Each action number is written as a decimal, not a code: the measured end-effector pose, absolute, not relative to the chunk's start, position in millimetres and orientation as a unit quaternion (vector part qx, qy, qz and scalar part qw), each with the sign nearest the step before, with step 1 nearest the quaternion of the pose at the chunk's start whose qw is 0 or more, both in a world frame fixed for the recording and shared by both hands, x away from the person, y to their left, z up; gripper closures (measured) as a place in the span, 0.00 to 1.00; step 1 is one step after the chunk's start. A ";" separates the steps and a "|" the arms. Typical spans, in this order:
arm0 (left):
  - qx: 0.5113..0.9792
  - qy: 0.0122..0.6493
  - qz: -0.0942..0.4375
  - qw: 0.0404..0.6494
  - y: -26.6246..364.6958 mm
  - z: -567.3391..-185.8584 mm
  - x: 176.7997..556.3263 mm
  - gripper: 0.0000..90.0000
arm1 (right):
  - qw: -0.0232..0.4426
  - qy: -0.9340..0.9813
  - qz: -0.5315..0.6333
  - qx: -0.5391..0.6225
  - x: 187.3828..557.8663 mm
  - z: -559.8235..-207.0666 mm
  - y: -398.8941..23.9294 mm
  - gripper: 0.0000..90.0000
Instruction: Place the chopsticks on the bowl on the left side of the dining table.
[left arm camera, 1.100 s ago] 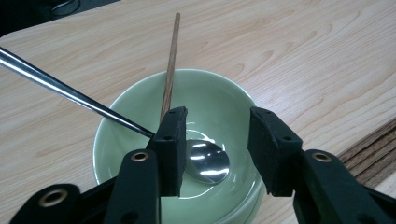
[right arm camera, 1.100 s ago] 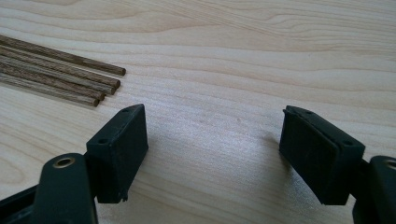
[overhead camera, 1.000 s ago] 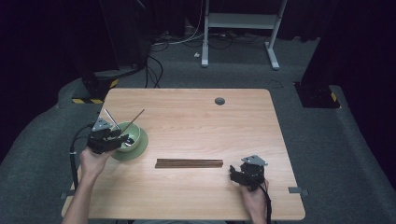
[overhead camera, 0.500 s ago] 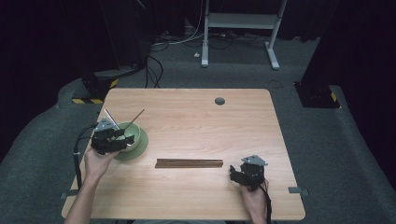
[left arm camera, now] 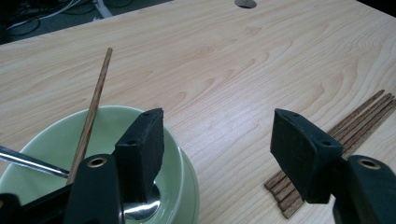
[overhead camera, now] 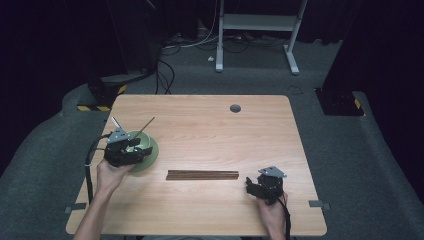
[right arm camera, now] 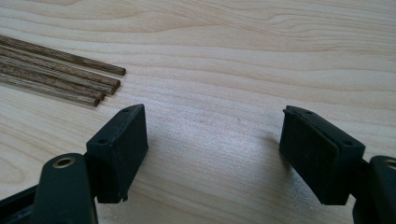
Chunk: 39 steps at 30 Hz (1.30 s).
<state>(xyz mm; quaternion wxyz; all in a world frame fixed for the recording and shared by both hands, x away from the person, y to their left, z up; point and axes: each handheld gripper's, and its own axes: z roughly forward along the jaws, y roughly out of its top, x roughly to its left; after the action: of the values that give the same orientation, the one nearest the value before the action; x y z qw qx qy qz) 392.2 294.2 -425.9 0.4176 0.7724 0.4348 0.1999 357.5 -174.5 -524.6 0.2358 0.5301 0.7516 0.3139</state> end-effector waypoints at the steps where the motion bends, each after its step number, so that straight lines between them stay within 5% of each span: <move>1: 0.772 0.433 0.201 0.419 293.3 -425.9 392.0 0.38 | 0.236 0.752 0.314 0.530 357.5 -524.6 -174.5 0.25; 39: 0.750 0.438 0.176 0.463 279.9 -425.9 381.9 0.33 | 0.235 0.752 0.314 0.530 357.5 -524.6 -174.4 0.25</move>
<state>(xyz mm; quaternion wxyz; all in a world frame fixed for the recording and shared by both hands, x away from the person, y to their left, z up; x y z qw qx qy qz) 381.9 279.9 -425.9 0.4627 0.7503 0.4383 0.1757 357.5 -174.4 -524.6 0.2354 0.5302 0.7516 0.3139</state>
